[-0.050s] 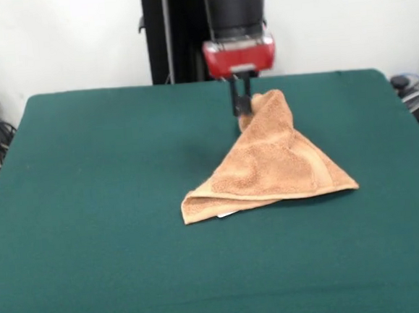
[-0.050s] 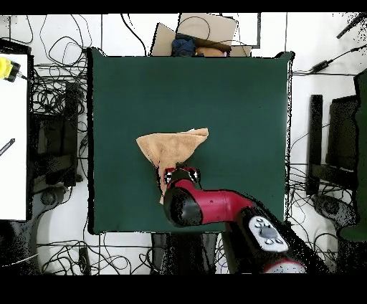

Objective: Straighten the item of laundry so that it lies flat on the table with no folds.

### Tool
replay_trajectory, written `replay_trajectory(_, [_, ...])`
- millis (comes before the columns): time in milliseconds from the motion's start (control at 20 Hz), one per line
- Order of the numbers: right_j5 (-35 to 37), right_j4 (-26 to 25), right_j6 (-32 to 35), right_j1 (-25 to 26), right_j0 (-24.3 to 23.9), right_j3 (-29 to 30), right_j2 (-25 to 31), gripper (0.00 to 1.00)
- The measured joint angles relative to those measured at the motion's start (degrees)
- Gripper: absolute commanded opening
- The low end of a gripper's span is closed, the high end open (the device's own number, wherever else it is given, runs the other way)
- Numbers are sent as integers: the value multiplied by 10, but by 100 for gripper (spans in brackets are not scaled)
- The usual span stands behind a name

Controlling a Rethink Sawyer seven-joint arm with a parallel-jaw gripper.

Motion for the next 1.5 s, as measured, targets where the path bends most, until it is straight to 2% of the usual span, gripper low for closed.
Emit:
replay_trajectory(200, [64, 0, 0, -46, -18, 12, 1, 0])
replay_trajectory(650, [66, -4, 0, -66, -15, 14, 2, 0])
replay_trajectory(850, [38, -21, 0, -66, -14, 14, 2, 0])
replay_trajectory(1200, [-65, -50, 0, -45, -13, 14, 3, 0])
replay_trajectory(1500, [-78, -50, 0, -36, 2, 14, 2, 0])
